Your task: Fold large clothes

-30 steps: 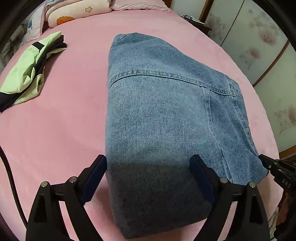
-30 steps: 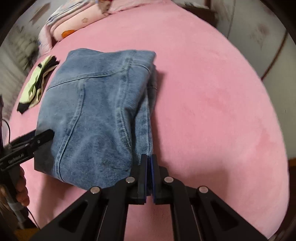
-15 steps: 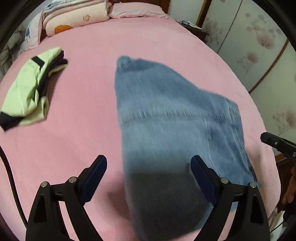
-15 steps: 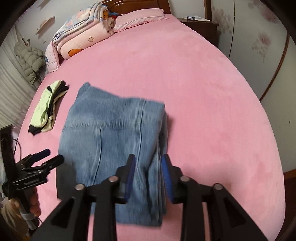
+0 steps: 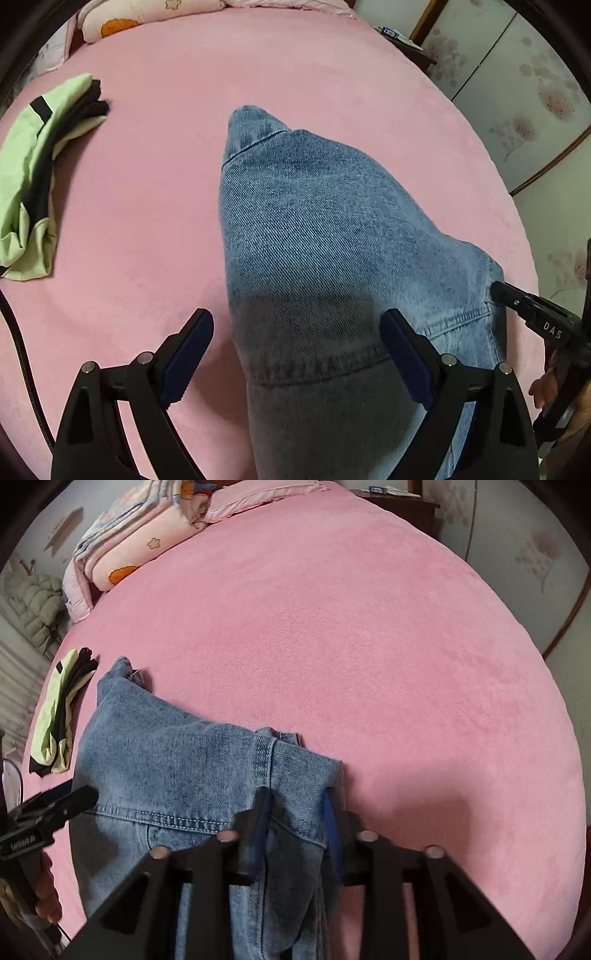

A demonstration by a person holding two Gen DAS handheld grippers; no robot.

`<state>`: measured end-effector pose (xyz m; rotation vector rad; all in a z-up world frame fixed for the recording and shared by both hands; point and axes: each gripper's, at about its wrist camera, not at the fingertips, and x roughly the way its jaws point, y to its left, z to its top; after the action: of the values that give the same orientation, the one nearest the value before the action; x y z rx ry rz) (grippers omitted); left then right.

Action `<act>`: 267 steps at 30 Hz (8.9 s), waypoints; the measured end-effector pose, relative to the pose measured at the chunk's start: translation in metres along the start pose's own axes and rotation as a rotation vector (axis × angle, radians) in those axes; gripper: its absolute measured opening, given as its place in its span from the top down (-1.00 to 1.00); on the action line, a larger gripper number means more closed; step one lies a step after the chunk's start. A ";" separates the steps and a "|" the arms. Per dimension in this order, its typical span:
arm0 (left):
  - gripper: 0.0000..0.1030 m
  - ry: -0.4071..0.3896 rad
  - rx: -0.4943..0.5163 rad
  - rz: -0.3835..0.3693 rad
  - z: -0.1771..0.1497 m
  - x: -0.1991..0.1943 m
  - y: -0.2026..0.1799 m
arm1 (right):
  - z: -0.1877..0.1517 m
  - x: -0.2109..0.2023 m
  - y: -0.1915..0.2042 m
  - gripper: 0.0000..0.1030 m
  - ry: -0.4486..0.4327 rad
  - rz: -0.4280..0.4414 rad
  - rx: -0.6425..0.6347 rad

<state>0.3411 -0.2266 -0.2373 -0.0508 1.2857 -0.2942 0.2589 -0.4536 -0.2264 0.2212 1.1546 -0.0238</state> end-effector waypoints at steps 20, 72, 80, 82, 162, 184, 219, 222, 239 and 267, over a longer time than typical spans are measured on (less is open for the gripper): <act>-0.82 -0.019 0.022 0.046 -0.014 -0.019 0.005 | -0.010 -0.033 -0.001 0.48 -0.054 0.057 0.041; -1.00 0.157 -0.171 -0.206 -0.088 0.031 0.002 | -0.076 0.028 -0.026 -0.41 0.153 0.273 0.073; -1.00 0.179 -0.179 -0.213 -0.084 0.041 -0.001 | -0.065 0.035 -0.025 0.09 0.163 0.383 -0.005; -0.95 0.167 -0.172 -0.198 -0.085 0.040 -0.003 | -0.063 0.034 -0.019 0.18 0.160 0.373 -0.032; -0.98 -0.284 -0.025 0.119 0.008 -0.306 0.253 | -0.004 -0.147 0.380 0.10 -0.044 0.333 -0.092; -0.98 -0.284 -0.085 0.126 -0.179 -0.388 0.063 | -0.175 -0.309 0.251 0.10 -0.138 0.170 -0.147; -0.98 -0.333 -0.070 0.250 -0.213 -0.398 -0.002 | -0.202 -0.338 0.238 0.10 -0.219 0.063 -0.155; -0.98 -0.335 -0.058 0.249 -0.213 -0.397 -0.006 | -0.202 -0.338 0.238 0.10 -0.220 0.059 -0.167; -0.98 -0.337 -0.025 0.236 -0.209 -0.396 -0.017 | -0.197 -0.339 0.240 0.10 -0.218 0.051 -0.207; -0.98 -0.326 -0.040 0.226 -0.204 -0.391 -0.020 | -0.195 -0.339 0.240 0.10 -0.214 0.054 -0.206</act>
<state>0.0456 -0.1251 0.0750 0.0133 0.9629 -0.0615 -0.0237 -0.2151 0.0452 0.0649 0.9300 0.1157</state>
